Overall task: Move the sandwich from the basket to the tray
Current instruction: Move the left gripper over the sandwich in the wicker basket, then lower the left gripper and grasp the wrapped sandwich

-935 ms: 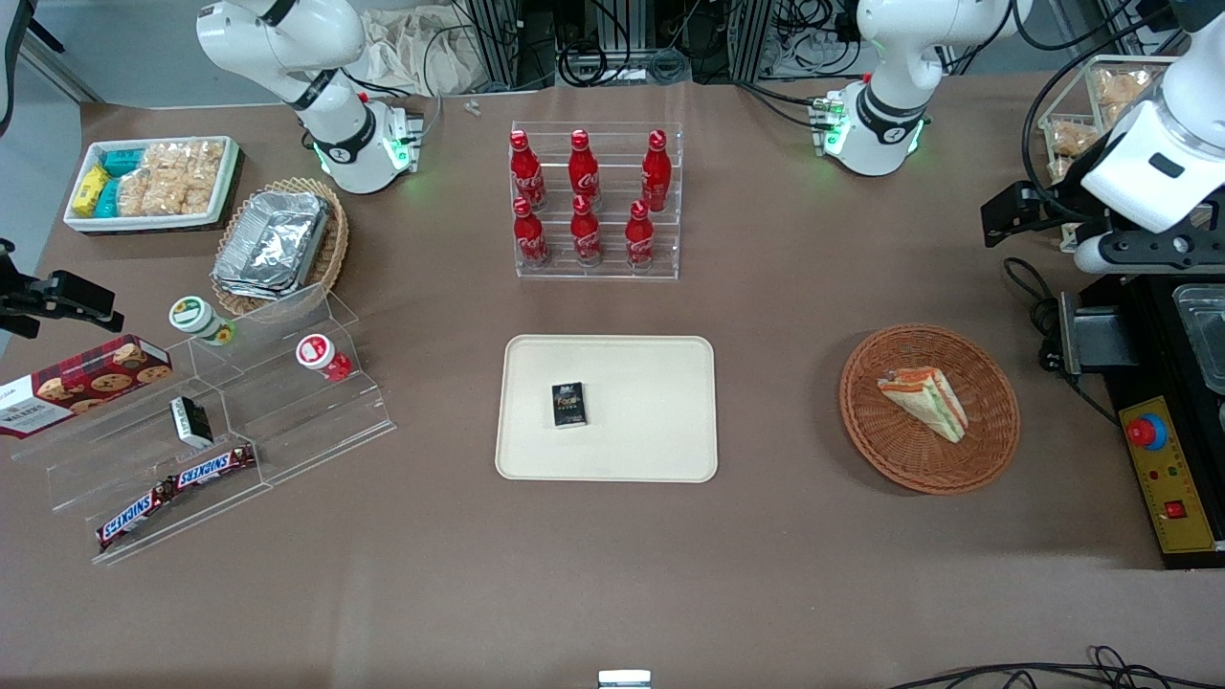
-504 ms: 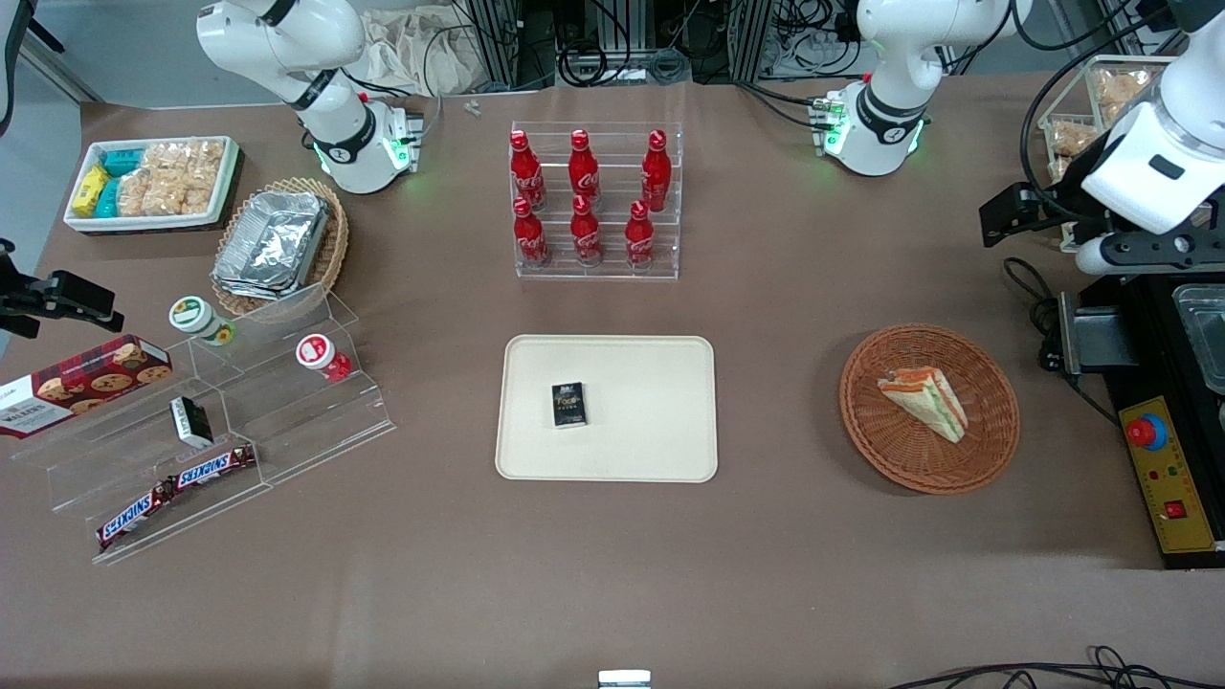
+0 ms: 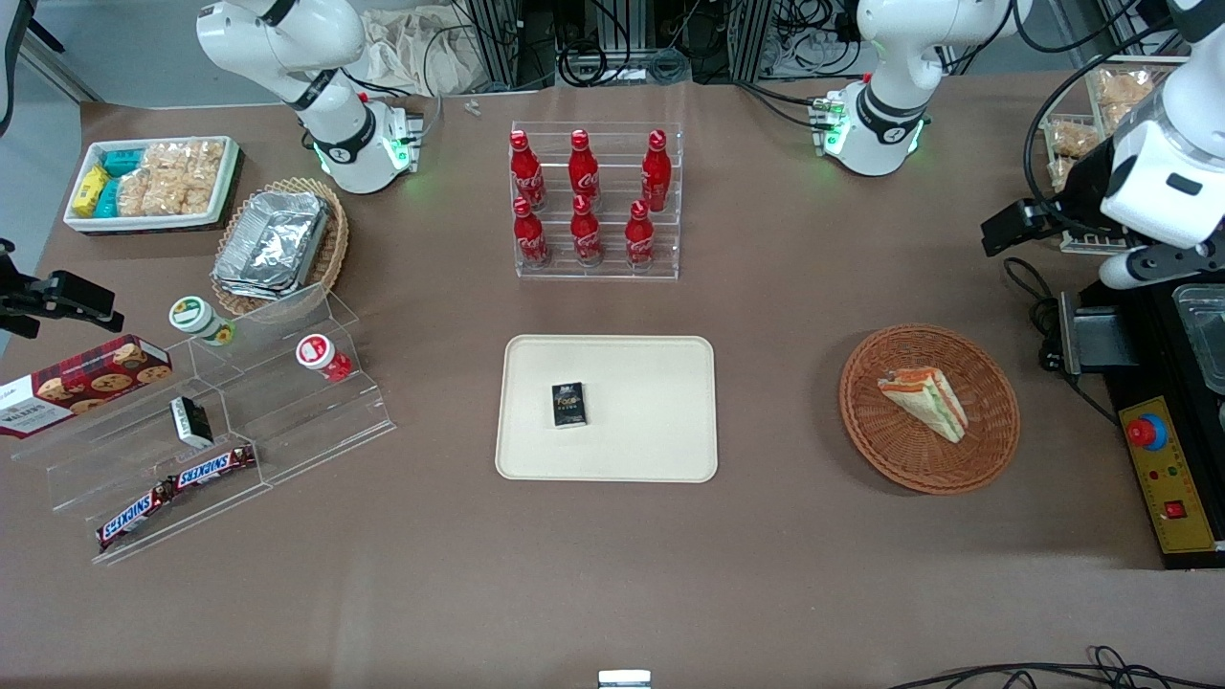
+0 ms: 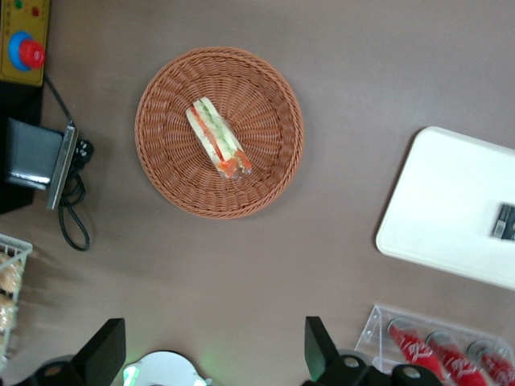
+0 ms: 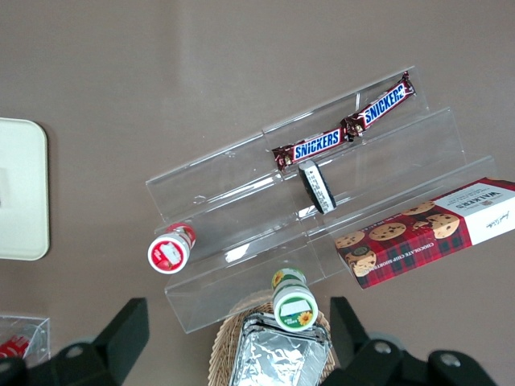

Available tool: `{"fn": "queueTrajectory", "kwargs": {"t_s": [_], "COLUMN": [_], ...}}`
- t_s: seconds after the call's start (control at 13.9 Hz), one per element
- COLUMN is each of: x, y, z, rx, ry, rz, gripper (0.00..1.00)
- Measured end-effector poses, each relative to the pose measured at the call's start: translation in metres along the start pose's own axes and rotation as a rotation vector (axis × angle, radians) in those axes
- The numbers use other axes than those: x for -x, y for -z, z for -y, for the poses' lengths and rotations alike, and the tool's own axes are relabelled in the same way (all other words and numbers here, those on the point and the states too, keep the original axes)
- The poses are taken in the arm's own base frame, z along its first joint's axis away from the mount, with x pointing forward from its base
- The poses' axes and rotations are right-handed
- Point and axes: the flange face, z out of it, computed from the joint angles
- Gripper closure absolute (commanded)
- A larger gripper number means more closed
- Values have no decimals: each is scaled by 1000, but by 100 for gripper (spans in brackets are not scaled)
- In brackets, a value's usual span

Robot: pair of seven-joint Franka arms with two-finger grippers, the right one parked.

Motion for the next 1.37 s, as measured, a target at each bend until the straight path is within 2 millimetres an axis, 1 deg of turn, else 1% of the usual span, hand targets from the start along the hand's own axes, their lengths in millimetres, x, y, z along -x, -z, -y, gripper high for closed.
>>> {"fn": "queueTrajectory", "kwargs": {"t_s": [0.22, 0.36, 0.5, 0.86, 1.22, 1.37], "x": [-14, -24, -31, -40, -52, -59], "y": [-20, -37, -58, -117, -190, -215], "z": [18, 31, 37, 36, 33, 32], "rx": [-2, -1, 0, 8, 15, 11], "ry": [70, 122, 173, 304, 426, 459], "rz": [13, 16, 14, -2, -7, -1], "gripper": [0, 0, 0, 0, 0, 0]}}
